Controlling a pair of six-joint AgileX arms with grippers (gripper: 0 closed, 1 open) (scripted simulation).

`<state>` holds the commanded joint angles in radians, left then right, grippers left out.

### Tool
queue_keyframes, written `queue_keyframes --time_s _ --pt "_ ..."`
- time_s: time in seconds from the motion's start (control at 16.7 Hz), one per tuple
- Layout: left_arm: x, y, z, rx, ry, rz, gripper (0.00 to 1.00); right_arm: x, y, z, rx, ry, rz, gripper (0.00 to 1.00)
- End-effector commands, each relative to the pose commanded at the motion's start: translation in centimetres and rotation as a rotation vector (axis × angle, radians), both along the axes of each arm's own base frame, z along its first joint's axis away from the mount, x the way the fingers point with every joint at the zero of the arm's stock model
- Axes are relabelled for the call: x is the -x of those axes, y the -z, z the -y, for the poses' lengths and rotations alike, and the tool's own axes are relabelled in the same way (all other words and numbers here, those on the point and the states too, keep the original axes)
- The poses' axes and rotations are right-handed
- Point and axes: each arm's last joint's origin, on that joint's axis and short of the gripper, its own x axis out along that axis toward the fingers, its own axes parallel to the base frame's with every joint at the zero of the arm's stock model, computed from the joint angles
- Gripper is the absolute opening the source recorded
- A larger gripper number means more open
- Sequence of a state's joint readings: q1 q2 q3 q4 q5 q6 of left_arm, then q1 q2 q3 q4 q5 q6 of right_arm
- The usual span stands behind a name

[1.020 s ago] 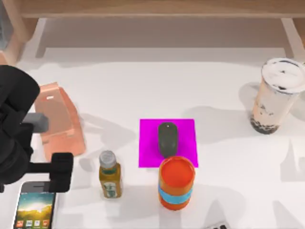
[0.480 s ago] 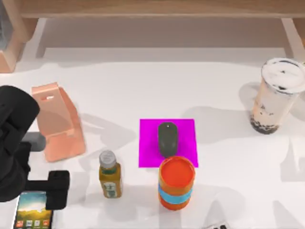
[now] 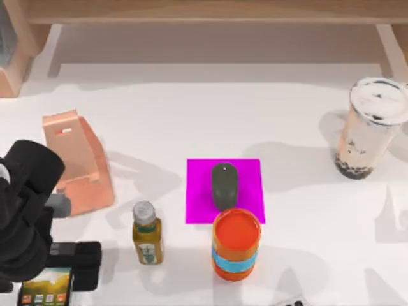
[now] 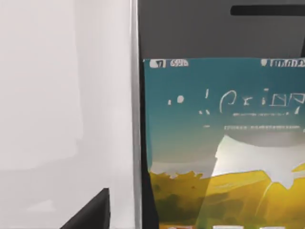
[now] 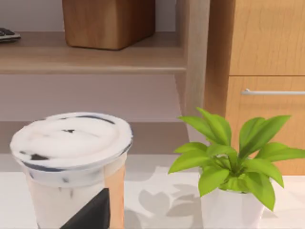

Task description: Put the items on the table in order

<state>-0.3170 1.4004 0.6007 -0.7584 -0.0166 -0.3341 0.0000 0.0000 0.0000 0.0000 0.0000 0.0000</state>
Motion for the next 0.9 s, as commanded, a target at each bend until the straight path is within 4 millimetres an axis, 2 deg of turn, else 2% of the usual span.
queue_keyframes --time_s 0.24,0.54,0.9 --pt "0.2 2.2 -0.1 0.000 0.000 0.000 1.00 0.0 0.0 0.0 0.000 0.000 0.000 1.00" --pt "0.3 2.3 -0.1 0.000 0.000 0.001 1.00 0.0 0.0 0.0 0.000 0.000 0.000 1.00" --pt "0.3 2.3 -0.1 0.000 0.000 0.001 0.55 0.0 0.0 0.0 0.000 0.000 0.000 1.00"
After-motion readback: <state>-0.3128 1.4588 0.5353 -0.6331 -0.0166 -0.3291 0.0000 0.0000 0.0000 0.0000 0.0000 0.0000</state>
